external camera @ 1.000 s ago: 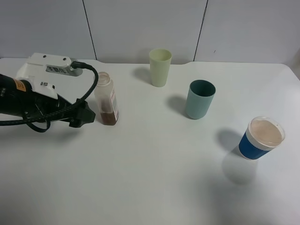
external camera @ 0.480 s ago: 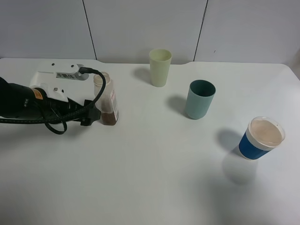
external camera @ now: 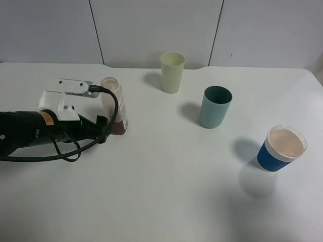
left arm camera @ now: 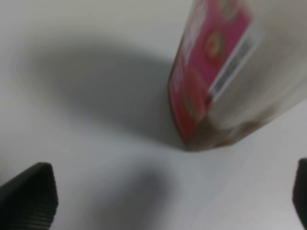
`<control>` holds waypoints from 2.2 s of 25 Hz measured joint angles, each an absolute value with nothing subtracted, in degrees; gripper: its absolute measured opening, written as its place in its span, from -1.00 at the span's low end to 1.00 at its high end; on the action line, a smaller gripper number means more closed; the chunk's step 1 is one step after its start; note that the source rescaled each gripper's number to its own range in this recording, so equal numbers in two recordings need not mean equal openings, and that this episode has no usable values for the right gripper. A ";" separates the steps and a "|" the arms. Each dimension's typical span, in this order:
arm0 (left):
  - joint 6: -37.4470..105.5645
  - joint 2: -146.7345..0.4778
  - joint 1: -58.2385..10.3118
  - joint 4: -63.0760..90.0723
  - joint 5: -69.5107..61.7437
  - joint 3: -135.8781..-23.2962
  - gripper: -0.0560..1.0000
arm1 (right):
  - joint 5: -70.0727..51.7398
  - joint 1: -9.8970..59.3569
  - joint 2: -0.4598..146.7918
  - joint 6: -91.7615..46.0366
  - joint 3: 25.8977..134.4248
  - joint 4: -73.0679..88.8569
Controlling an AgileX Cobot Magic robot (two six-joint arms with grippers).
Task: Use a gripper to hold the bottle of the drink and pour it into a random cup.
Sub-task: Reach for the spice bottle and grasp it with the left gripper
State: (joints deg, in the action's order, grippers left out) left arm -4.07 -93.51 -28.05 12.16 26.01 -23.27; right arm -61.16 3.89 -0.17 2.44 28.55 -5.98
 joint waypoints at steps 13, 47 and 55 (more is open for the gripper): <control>-4.91 -103.18 -28.05 11.94 43.04 -23.22 1.00 | -61.16 3.89 -0.17 2.44 28.55 -5.98; -10.73 -109.07 -33.05 12.24 55.53 -23.28 1.00 | -61.16 3.89 -0.17 2.44 28.55 -5.98; -7.17 -109.18 -33.86 21.64 51.42 -26.85 1.00 | -61.16 3.89 -0.17 2.44 28.55 -5.98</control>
